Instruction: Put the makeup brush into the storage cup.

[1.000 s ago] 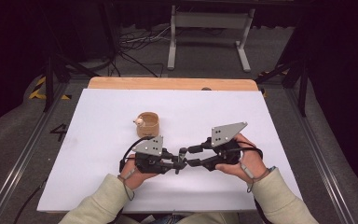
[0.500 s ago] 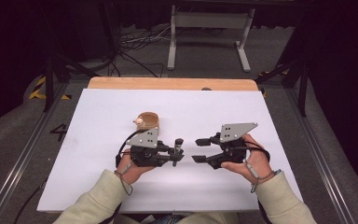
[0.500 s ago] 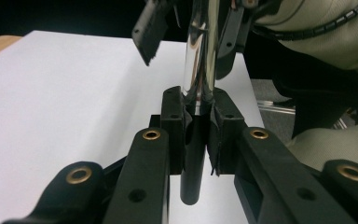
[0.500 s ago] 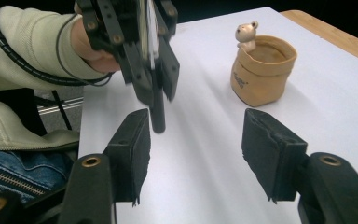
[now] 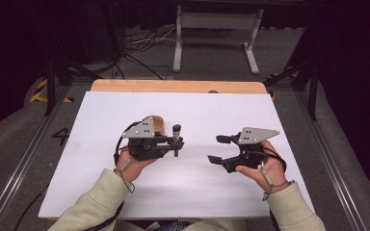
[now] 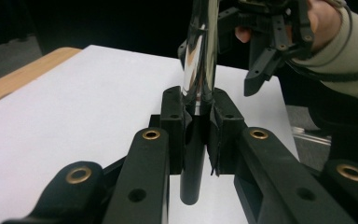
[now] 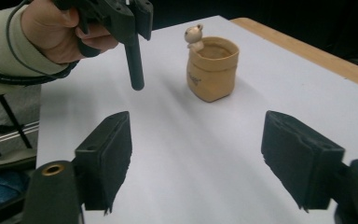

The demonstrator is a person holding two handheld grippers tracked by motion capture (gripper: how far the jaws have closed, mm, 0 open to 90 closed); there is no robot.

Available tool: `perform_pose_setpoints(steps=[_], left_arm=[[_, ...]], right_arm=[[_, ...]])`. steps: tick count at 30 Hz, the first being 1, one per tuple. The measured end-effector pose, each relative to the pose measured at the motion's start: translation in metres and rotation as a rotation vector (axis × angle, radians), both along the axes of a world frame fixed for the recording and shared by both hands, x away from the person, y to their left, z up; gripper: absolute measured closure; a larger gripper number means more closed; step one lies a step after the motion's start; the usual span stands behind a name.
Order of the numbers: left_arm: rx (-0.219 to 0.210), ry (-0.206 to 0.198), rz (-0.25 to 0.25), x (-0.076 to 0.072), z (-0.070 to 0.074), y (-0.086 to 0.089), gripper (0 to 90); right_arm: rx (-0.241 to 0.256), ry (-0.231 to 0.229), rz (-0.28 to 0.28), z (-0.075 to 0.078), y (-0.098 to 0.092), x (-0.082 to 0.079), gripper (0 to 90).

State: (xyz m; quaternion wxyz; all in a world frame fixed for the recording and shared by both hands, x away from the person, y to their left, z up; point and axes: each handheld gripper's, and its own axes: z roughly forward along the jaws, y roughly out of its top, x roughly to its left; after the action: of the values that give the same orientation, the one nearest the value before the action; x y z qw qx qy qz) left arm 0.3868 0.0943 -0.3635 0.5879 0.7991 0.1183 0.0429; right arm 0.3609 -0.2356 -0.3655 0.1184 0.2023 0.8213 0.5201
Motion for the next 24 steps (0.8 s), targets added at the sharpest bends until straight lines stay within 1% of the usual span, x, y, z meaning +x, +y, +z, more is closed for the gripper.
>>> perform_pose_setpoints(steps=[3,4,5,6,7,9,11,12,15,17,19,20,22,24], left_arm=[[-0.013,-0.007,0.031,0.004,0.002,0.004,79.0],[-0.019,0.002,0.041,0.004,0.002,0.005,79.0],[-0.02,-0.002,0.054,0.006,0.003,0.006,79.0],[-0.02,-0.002,0.054,0.006,0.003,0.006,79.0],[-0.022,-0.009,0.065,0.008,0.003,0.008,79.0],[-0.028,-0.002,0.088,0.01,0.003,0.011,79.0],[-0.036,-0.007,0.109,0.012,0.003,0.013,78.9],[-0.034,-0.018,0.121,0.015,0.003,0.015,78.9],[-0.047,-0.011,0.156,0.018,0.002,0.019,78.9],[-0.047,-0.028,0.185,0.022,0.001,0.023,78.9],[-0.054,-0.027,0.208,0.024,0.001,0.025,78.9],[-0.055,-0.019,0.222,0.026,0.0,0.026,78.9],[-0.056,-0.031,0.238,0.028,-0.001,0.028,78.9],[-0.055,-0.029,0.26,0.03,-0.001,0.03,78.9]], right_arm=[[0.026,-0.018,-0.029,-0.002,-0.004,-0.001,18.3],[0.038,-0.019,-0.036,-0.003,-0.006,-0.001,16.5],[0.05,-0.021,-0.045,-0.004,-0.007,-0.002,14.8],[0.05,-0.021,-0.045,-0.004,-0.007,-0.002,14.8],[0.056,-0.032,-0.056,-0.005,-0.009,-0.002,13.2],[0.067,-0.048,-0.077,-0.008,-0.012,-0.003,10.5],[0.077,-0.063,-0.099,-0.01,-0.015,-0.004,7.0],[0.084,-0.065,-0.107,-0.012,-0.016,-0.004,6.0],[0.106,-0.069,-0.146,-0.016,-0.022,-0.004,2.7],[0.122,-0.061,-0.151,-0.019,-0.026,-0.005,1.3],[0.121,-0.062,-0.152,-0.022,-0.029,-0.005,1.2],[0.122,-0.061,-0.154,-0.023,-0.03,-0.006,1.1],[0.124,-0.058,-0.164,-0.026,-0.032,-0.006,1.2],[0.123,-0.055,-0.171,-0.028,-0.033,-0.007,1.1]])
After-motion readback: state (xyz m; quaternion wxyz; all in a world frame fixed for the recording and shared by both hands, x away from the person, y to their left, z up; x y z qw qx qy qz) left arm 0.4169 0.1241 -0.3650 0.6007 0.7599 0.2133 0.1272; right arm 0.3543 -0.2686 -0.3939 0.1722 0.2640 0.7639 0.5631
